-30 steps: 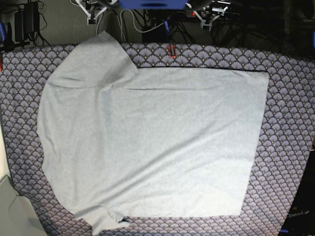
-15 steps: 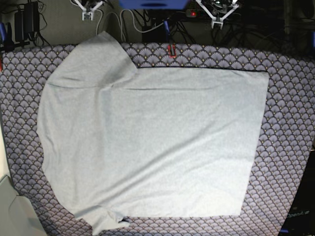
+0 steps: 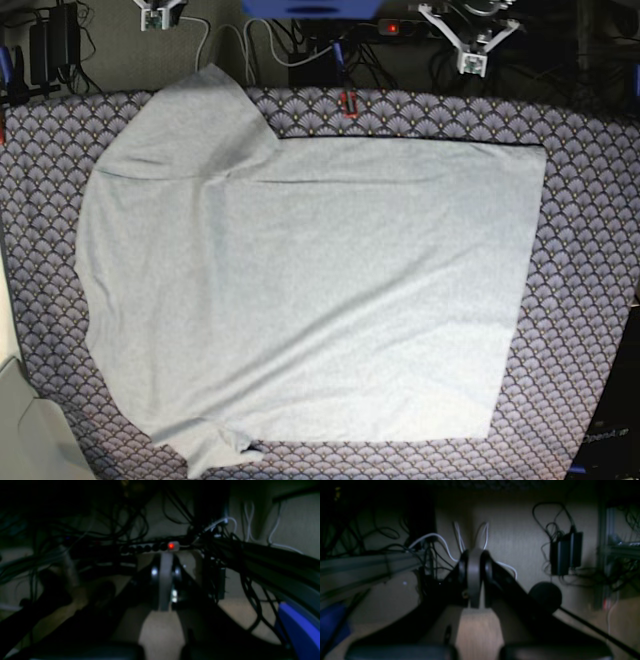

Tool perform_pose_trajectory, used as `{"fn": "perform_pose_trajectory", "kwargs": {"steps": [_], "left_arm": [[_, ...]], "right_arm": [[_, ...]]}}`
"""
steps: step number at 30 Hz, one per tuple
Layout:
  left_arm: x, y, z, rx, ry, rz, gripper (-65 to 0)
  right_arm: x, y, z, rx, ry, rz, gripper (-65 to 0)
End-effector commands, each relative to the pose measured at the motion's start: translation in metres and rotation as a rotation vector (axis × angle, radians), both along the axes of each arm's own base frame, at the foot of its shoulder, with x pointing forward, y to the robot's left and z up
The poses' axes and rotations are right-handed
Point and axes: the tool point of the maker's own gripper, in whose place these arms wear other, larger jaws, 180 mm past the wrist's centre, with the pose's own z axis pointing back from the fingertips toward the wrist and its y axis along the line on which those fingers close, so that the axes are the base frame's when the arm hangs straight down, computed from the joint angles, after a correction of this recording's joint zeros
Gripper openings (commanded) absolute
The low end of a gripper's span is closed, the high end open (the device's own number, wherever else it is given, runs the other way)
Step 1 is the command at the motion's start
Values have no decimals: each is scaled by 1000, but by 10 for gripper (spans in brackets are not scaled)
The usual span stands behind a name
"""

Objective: Fold the T-shirt properly
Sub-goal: 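Grasp the shirt's shoulder corners with both grippers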

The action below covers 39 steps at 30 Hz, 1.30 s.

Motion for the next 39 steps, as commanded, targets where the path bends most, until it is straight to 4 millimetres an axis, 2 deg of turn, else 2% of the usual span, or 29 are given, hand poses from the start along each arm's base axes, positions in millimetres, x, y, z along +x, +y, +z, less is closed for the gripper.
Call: {"fn": "perform_pose_trajectory", "kwargs": {"steps": [1,4,6,11,13,18,20,23,25,28,34,39], "left_arm": [[1,4,11,9,-17,-1,-647],[-2,12,32,27,-39,7,-647],[-1,18,50,43,-72,11,-647],[28,23,109,60,-229,30,-646],[35,25,115,23,-257,59,-646],[61,54,123,-50,-270,193,-631],[70,66,128,-94,-270,263,-565],[85,86,139,-155,-287,356,-429],[92,93,145,-179,-301,381,-392],[108,95,154,-183,-329,355,-398],[120,94,159,-195,-324,332,-398],[121,94,160,-197,-329,329,-398]], "right_arm": [[3,-1,13,-6,-36,10,-650],[5,-1,39,-15,-79,24,-650],[11,-1,64,-24,-123,53,-650],[53,10,138,-25,-299,93,-650],[64,13,153,-25,-327,96,-650],[97,11,155,-31,-374,87,-650],[110,10,153,-32,-374,80,-638],[132,10,153,-19,-382,64,-552],[141,9,153,26,-380,33,-497],[151,8,153,112,-374,13,-449],[165,14,156,376,-340,-54,-436],[173,-2,151,543,-308,-187,-436]]}}
